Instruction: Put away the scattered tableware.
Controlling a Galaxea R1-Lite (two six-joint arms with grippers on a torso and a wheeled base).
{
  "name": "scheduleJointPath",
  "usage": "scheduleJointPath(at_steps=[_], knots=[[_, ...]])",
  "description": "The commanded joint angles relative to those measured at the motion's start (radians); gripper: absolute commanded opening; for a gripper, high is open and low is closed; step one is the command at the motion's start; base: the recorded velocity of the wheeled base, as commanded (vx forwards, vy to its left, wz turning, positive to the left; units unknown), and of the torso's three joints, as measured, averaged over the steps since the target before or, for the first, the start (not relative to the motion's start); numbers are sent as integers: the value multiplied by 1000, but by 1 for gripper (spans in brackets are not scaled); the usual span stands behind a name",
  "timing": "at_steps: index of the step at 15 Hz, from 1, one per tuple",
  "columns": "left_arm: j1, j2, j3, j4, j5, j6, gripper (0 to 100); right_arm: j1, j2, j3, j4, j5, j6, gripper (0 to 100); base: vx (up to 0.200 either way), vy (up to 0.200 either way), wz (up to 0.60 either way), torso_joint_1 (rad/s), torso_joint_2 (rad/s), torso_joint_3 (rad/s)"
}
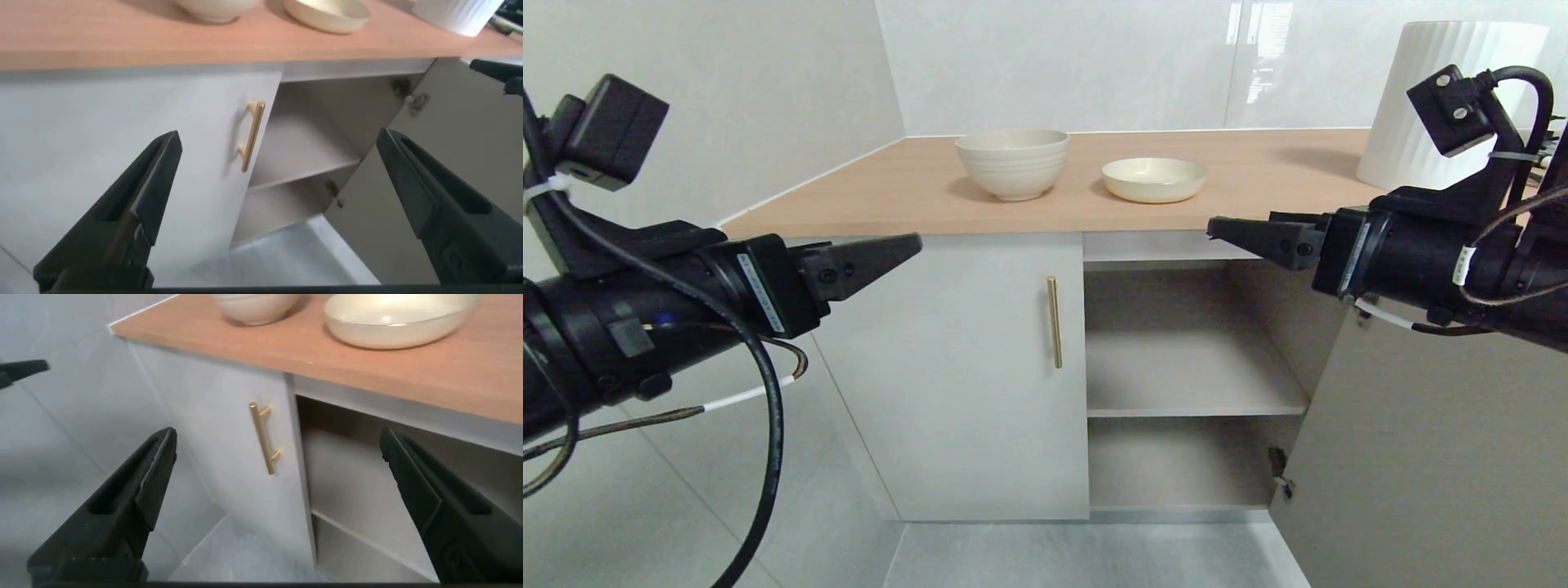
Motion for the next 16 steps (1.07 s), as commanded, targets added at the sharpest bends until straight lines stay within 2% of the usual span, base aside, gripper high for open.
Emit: scheduleJointPath(at_steps=[1,3,8,11,16], knots=[[0,-12,-7,13,0,-1,100,3,-1,3,-1,1,0,100,200,0,0,2,-2,12],[0,-19,-10,14,0,-1,100,5,-1,4,1,-12,0,100,200,0,0,7,0,0],[-7,-65,-10,16,-2,0,100,51,6,24,-25,-45,4,100,0,0,0,0,0,0],[-7,-62,-11,17,-2,0,100,51,9,26,-50,-99,6,100,0,0,0,0,0,0],[-7,-58,-10,21,-5,0,100,52,7,24,-56,-104,7,100,0,0,0,0,0,0]])
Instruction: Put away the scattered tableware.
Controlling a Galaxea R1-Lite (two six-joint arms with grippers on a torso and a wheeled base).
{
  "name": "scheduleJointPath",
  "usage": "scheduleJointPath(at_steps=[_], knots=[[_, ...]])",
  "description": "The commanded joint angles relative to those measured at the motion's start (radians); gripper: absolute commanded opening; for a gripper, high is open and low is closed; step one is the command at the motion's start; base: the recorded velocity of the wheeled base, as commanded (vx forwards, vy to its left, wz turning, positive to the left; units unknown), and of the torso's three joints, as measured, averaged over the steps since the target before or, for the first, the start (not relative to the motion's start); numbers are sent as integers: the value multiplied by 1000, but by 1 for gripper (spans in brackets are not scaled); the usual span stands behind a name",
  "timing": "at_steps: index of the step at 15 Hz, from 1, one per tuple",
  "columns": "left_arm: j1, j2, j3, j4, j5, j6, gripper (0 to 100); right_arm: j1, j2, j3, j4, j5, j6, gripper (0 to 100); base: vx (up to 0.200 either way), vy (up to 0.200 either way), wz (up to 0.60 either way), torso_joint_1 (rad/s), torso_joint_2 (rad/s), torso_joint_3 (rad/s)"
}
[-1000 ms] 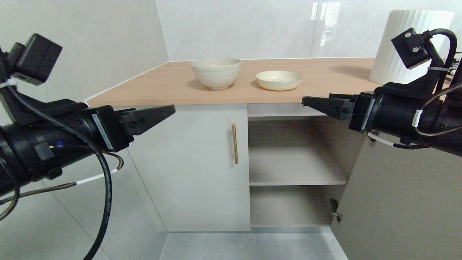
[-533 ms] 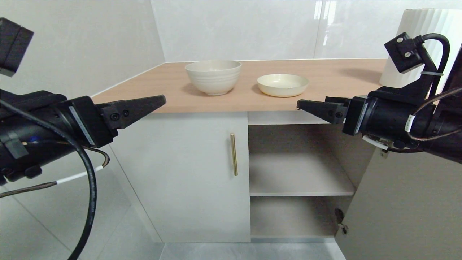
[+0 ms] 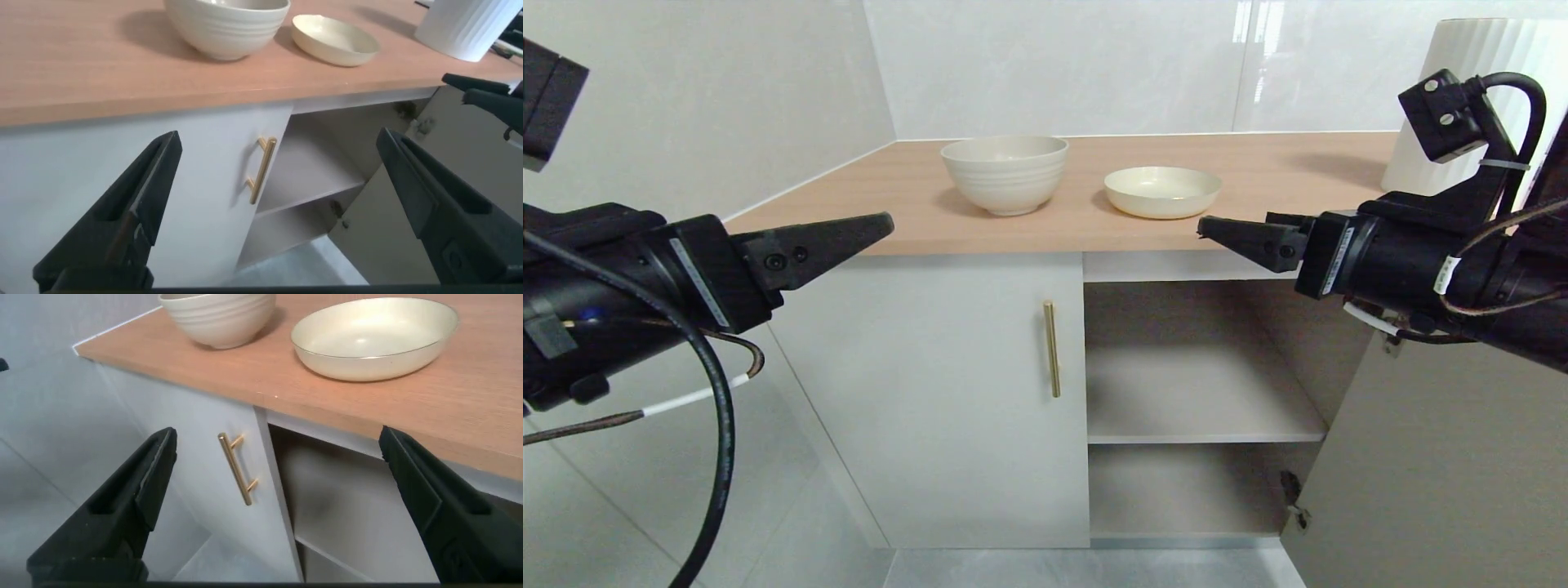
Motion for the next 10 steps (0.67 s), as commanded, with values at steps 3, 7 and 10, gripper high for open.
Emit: scheduleJointPath(at_steps=[3,7,10], knots=[[-1,4,-1,14,0,0,100,1,-5,0,0,1,-1,100,0,0,0,0,0,0],[-1,4,-1,14,0,0,100,1,-7,1,1,1,-2,100,0,0,0,18,-179,-265],[-1,10,-1,16,0,0,100,1,-7,1,0,1,-2,100,0,0,0,69,-517,-351]])
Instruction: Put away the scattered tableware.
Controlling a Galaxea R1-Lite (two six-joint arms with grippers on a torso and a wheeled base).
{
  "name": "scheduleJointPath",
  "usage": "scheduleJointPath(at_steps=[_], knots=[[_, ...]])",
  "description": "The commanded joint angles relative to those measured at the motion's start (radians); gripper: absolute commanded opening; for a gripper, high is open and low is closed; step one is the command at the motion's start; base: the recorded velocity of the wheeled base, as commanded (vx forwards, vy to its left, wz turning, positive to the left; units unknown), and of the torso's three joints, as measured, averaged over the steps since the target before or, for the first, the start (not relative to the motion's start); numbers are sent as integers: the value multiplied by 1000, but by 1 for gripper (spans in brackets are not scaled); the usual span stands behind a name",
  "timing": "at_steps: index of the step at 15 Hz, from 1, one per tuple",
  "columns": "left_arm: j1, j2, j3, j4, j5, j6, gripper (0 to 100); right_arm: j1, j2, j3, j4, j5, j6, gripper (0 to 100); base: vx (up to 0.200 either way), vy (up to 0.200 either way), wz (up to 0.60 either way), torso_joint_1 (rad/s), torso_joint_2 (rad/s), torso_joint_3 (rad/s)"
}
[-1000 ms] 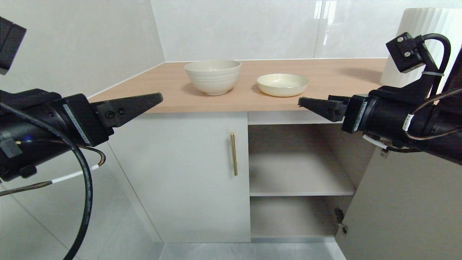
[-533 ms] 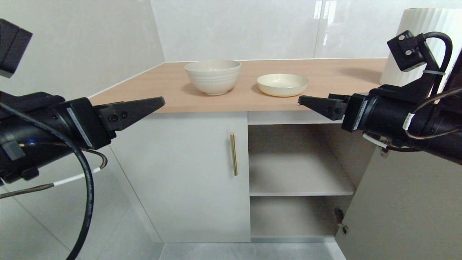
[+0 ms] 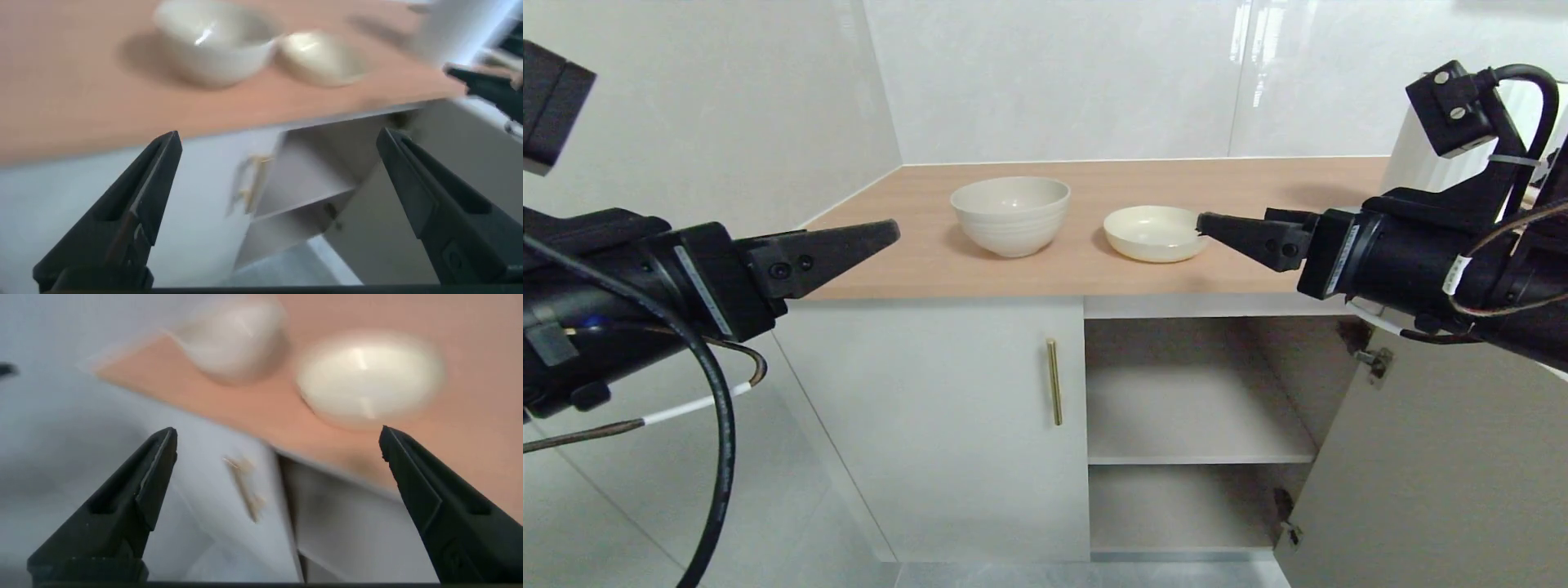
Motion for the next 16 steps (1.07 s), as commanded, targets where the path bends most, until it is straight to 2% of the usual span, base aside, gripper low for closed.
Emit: scheduleJointPath(at_steps=[1,8,11,12,14,15,16], knots=[[2,6,0,2,1,0,100,-2,-1,1,4,2,0,100,0,0,0,90,-496,-334],[1,48,-12,3,-22,0,100,-2,7,-18,3,6,2,100,0,0,0,145,-466,-327],[4,124,-112,25,-27,0,100,-17,67,-100,3,3,29,100,0,0,0,64,-180,-126],[42,209,-210,78,-22,-2,100,-25,170,-192,12,-18,39,100,0,0,0,22,-51,-32],[96,304,-369,195,-22,-3,100,-26,254,-215,16,-222,-20,100,0,0,0,0,0,0],[110,333,-415,233,-22,-5,100,-29,276,-217,18,-255,-46,100,0,0,0,0,0,0],[120,397,-530,335,-14,-9,100,-32,289,-248,58,-301,-50,100,0,0,0,0,0,0]])
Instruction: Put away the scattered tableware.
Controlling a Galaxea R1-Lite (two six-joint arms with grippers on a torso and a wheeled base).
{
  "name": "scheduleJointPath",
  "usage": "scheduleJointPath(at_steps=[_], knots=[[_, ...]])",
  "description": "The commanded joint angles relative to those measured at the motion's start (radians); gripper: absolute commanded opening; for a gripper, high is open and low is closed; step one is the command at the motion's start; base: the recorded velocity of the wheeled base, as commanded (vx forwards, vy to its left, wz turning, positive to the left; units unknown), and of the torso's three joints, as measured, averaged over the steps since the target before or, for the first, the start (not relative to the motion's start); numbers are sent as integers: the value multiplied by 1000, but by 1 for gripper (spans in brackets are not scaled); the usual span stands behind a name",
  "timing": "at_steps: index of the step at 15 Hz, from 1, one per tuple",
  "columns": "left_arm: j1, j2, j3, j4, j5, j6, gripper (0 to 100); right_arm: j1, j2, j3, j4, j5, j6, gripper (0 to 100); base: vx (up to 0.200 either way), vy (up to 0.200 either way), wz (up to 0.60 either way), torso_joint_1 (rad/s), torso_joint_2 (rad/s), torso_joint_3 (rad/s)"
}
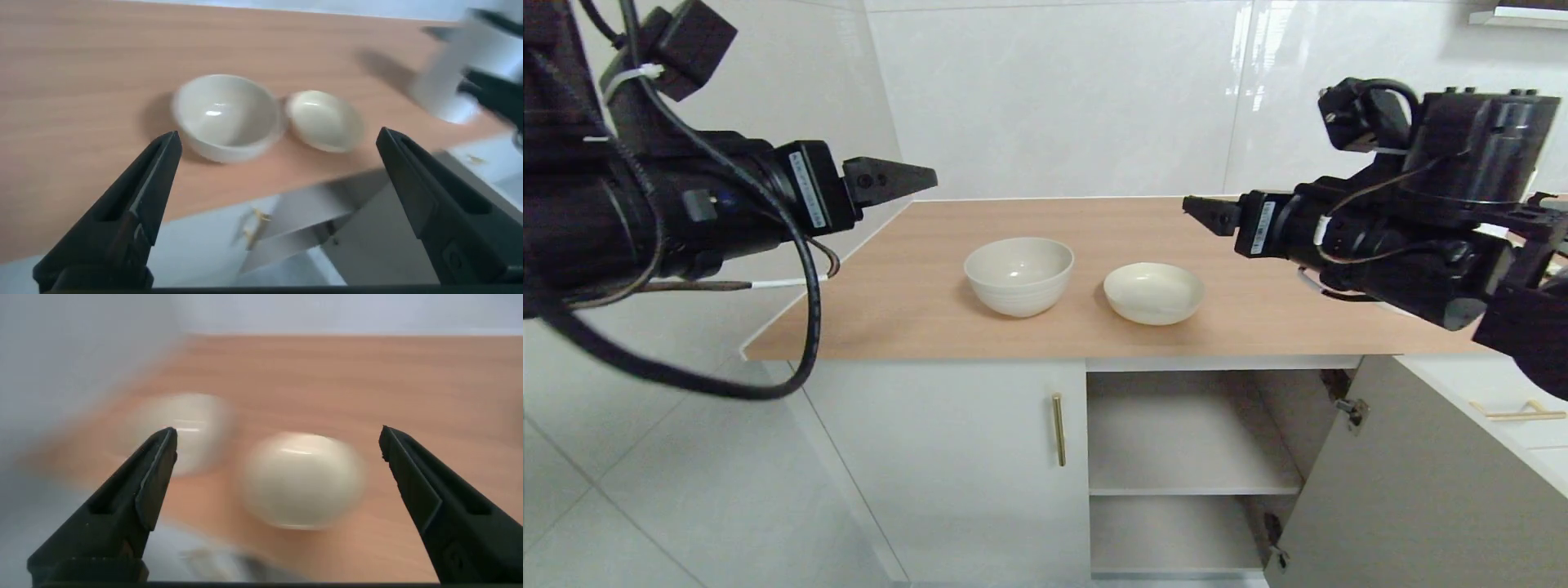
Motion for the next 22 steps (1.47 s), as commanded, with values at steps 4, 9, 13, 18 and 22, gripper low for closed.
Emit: scheduleJointPath(at_steps=[4,9,13,18,22], knots=[[41,323,-258,233,52,-54,100,-9,53,-160,282,-44,158,100,0,0,0,0,0,0],[40,478,-358,236,187,-53,100,-5,8,-142,282,-85,160,100,0,0,0,0,0,0],[40,560,-424,265,256,-54,100,-3,-9,-136,279,-88,160,100,0,0,0,0,0,0],[35,619,-482,279,259,-85,100,-3,-16,-136,278,-88,161,100,0,0,0,0,0,0],[17,636,-497,279,256,-85,0,-3,-16,-136,278,-90,161,100,0,0,0,0,0,0]])
